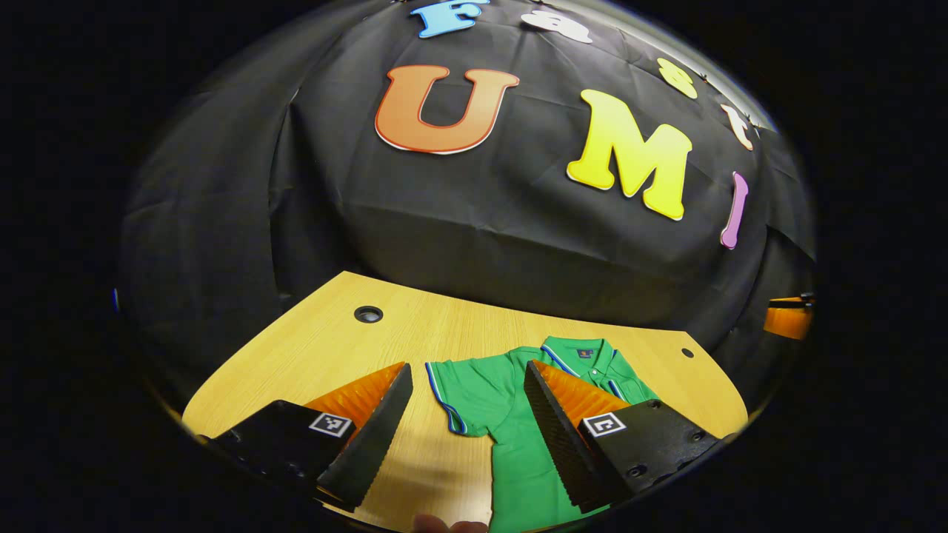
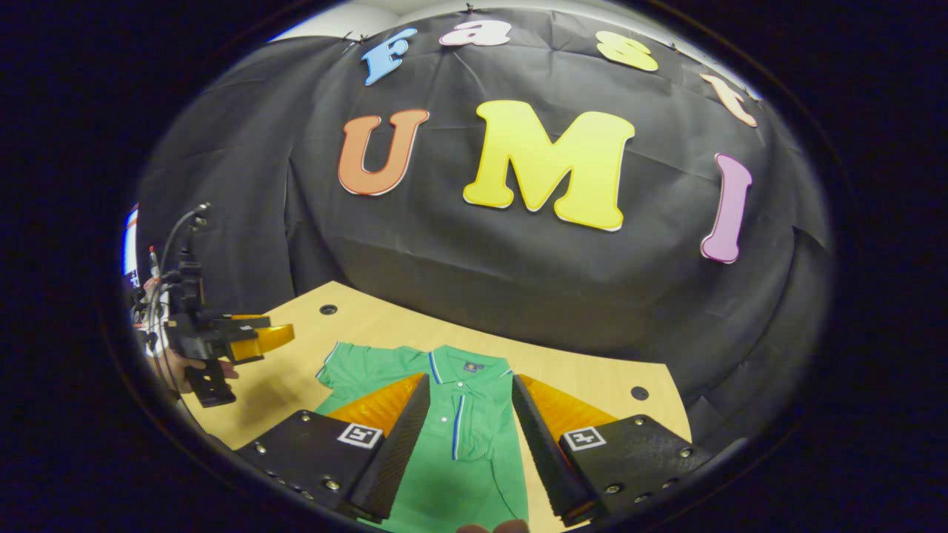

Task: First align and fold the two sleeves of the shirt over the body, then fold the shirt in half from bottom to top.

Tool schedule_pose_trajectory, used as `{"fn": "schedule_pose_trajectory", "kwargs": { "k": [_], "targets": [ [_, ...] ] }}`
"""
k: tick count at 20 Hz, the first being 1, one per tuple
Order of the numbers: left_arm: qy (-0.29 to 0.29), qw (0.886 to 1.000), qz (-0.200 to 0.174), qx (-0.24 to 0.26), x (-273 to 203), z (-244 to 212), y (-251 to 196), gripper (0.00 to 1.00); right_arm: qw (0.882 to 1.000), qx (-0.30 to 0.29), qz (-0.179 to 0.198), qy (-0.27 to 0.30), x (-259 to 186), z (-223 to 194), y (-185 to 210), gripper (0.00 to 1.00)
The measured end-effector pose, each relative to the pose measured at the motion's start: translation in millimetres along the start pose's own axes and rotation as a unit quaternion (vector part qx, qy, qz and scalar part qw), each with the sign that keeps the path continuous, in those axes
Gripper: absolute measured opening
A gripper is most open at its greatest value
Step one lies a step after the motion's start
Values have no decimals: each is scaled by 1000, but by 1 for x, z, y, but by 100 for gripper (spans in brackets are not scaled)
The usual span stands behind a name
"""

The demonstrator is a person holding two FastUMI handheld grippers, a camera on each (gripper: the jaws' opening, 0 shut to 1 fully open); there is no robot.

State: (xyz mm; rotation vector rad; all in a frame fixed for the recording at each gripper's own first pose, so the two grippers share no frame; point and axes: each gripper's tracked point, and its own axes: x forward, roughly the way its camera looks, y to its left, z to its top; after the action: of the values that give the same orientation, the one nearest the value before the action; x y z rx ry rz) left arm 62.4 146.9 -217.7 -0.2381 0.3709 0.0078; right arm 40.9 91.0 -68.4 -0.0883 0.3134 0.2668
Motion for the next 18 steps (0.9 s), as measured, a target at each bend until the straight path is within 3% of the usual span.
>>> {"fn": "schedule_pose_trajectory", "kwargs": {
  "k": [5, 11, 18],
  "targets": [
    [27, 1000, -2, 1, 66, -22, 17, 97, 1000, 2, -4, 6, -23, 1, -7, 74],
    [61, 998, 13, 17, 121, -55, 45, 97, 998, 25, -22, 44, -39, -27, -24, 74],
    [137, 986, 17, 92, 140, -94, 45, 97, 995, 64, -32, 64, -36, -48, -31, 74]
  ]
}}
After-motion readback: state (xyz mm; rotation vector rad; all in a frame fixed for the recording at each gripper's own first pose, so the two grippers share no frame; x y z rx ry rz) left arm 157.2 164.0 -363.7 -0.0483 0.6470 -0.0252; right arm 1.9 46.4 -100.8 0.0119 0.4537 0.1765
